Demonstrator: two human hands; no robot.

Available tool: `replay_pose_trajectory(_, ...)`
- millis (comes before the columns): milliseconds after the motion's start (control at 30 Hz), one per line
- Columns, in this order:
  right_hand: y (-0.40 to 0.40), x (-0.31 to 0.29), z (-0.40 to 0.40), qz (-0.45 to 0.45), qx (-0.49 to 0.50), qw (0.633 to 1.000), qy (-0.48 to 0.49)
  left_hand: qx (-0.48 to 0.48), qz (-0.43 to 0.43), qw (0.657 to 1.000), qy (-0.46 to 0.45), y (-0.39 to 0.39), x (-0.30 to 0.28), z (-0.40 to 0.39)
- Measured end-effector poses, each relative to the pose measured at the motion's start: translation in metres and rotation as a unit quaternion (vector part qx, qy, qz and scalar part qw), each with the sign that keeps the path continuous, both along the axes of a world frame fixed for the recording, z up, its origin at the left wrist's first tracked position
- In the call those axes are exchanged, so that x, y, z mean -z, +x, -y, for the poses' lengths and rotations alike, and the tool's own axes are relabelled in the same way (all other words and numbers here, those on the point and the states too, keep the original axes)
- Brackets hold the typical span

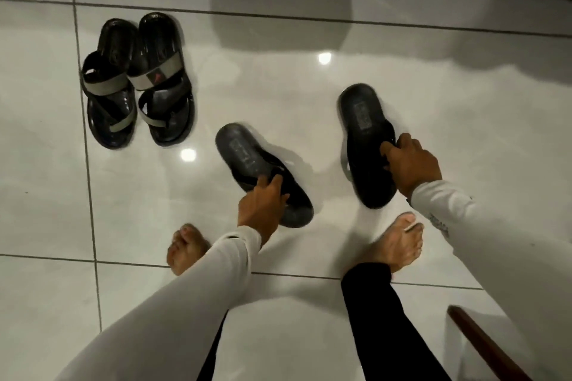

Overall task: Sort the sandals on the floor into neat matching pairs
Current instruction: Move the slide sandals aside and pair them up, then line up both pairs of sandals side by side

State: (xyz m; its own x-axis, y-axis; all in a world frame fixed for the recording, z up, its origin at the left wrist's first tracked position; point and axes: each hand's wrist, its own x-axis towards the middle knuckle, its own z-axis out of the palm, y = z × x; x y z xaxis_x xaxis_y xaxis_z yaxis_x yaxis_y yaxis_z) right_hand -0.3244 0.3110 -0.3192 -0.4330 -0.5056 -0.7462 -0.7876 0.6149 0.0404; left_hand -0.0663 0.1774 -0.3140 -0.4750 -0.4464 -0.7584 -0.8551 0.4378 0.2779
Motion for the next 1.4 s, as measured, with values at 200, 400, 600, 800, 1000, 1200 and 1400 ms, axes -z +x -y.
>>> replay_pose_trajectory(200, -0.045, -0.001, -0.014, 0.021, 0.085, 0.995, -0.048, 0.134, -0.015, 0.99, -0.049, -0.085, 0.014, -0.021)
replay_pose_trajectory(400, -0.081, 0.0, -0.009, 0.018, 0.097, 0.992, -0.075, 0.204, -0.048, 0.975, -0.078, -0.164, 0.023, -0.014)
replay_pose_trajectory(600, -0.103, 0.002, -0.001, 0.015, 0.102, 0.991, -0.088, 0.207, -0.051, 0.974, -0.079, -0.204, 0.025, -0.015)
replay_pose_trajectory(800, -0.107, 0.006, -0.003, -0.002, 0.082, 0.994, -0.071, 0.216, -0.062, 0.971, -0.08, -0.206, 0.03, -0.017)
replay_pose_trajectory(1000, -0.091, -0.004, -0.002, -0.01, 0.102, 0.992, -0.073, 0.228, -0.071, 0.966, -0.095, -0.185, 0.018, -0.019)
replay_pose_trajectory(1200, -0.022, -0.04, 0.025, -0.059, 0.104, 0.983, -0.136, 0.165, -0.072, 0.976, -0.12, -0.118, -0.017, 0.007)
replay_pose_trajectory(1400, 0.085, -0.046, 0.122, -0.037, 0.046, 0.982, -0.178, 0.066, 0.001, 0.983, -0.172, -0.004, -0.025, 0.131)
